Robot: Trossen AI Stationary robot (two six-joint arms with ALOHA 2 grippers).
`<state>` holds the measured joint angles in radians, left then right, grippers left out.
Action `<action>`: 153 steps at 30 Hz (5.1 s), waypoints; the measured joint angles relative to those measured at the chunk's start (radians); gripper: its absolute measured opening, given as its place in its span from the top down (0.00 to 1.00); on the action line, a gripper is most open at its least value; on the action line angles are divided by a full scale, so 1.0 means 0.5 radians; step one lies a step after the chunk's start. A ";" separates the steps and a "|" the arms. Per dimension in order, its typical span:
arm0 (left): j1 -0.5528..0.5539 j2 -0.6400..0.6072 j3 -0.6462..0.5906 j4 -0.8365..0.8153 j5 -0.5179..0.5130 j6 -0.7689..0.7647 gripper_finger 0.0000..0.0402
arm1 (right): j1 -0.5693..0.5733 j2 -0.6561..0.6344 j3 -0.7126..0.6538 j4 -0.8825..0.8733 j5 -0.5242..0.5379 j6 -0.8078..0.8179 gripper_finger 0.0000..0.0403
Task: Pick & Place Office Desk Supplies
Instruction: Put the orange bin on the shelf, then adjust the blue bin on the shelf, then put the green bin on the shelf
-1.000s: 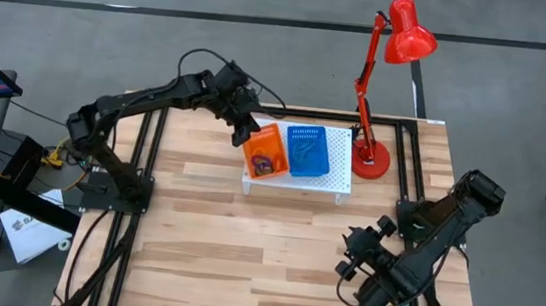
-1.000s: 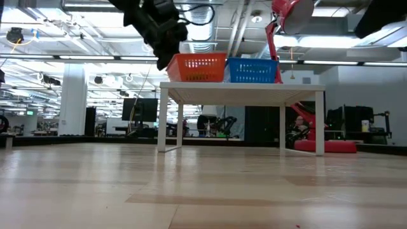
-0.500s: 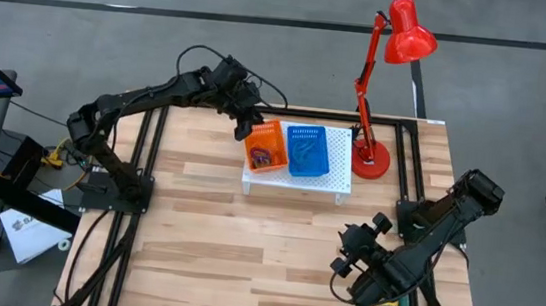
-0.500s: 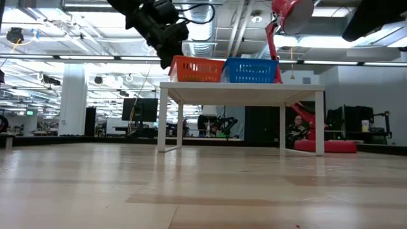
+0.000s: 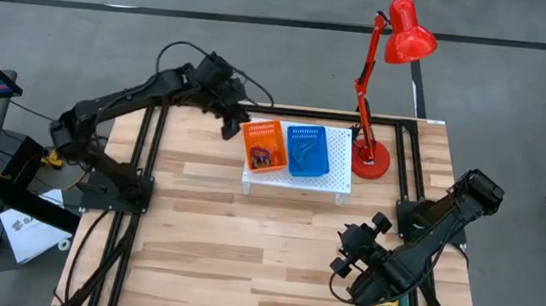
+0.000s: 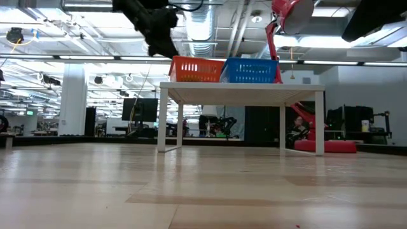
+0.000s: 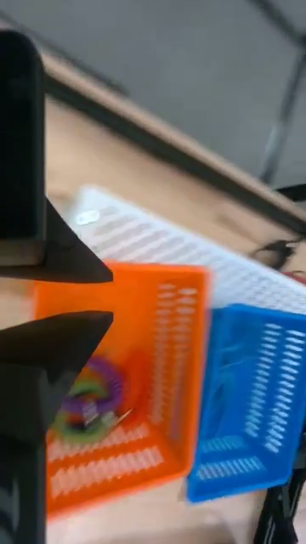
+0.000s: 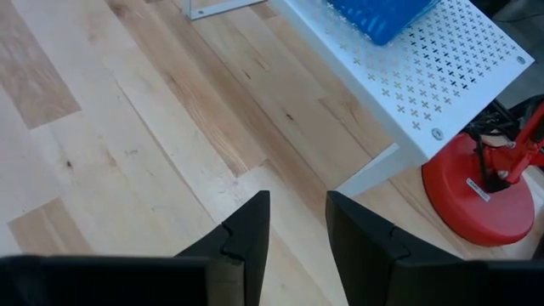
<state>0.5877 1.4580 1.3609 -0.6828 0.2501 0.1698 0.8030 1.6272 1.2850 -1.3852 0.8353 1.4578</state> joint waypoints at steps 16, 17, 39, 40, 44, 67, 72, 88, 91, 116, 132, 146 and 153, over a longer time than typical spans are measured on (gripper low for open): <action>-0.255 -0.053 -0.401 -0.013 -0.364 -0.245 1.00 | 0.005 0.000 0.000 0.025 0.001 -0.058 0.72; -0.253 -0.053 -0.431 0.044 -0.369 -0.245 1.00 | 0.005 0.000 0.000 0.026 0.001 -0.062 0.72; -0.129 -0.052 -0.589 0.571 -0.189 -0.142 1.00 | -0.013 0.000 0.000 0.039 0.005 -0.073 0.72; -0.129 -0.052 -0.589 0.578 -0.189 -0.139 1.00 | -0.013 0.000 0.000 0.042 0.005 -0.073 0.72; -0.129 -0.051 -0.589 0.624 -0.189 -0.101 1.00 | -0.013 0.000 0.000 0.056 0.006 -0.084 0.72; -0.233 -0.265 -0.588 0.485 -0.537 -0.135 1.00 | -0.371 0.000 0.001 -0.239 0.141 0.150 0.72; -0.339 -0.380 -0.588 0.423 -0.594 -0.141 1.00 | -0.710 -0.096 -0.032 -0.302 0.060 0.088 0.72; -0.428 -0.518 -0.753 0.400 -0.606 -0.162 1.00 | -1.651 -0.522 -0.022 0.342 -0.235 -0.777 0.72; -0.434 -0.518 -0.753 0.419 -0.607 -0.161 1.00 | -1.815 -0.460 -0.022 0.382 -0.352 -0.880 0.72; -0.457 -0.523 -0.752 0.383 -0.605 -0.148 1.00 | -2.010 -0.233 -0.021 0.775 -0.770 -1.239 0.72; -0.457 -0.522 -0.752 0.383 -0.605 -0.147 1.00 | -1.961 -0.251 -0.021 0.650 -0.664 -1.205 0.72; -0.457 -0.521 -0.751 0.351 -0.657 -0.133 1.00 | -1.755 -0.394 -0.020 0.238 -0.786 -0.992 0.72; -0.459 -0.550 -0.750 0.068 -0.488 -0.102 1.00 | -1.250 -0.517 -0.021 0.116 -0.899 -0.653 0.72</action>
<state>0.3580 1.1830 0.9861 -0.6490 0.0059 0.1187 0.1782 1.3689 1.2743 -1.3272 0.3859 1.1314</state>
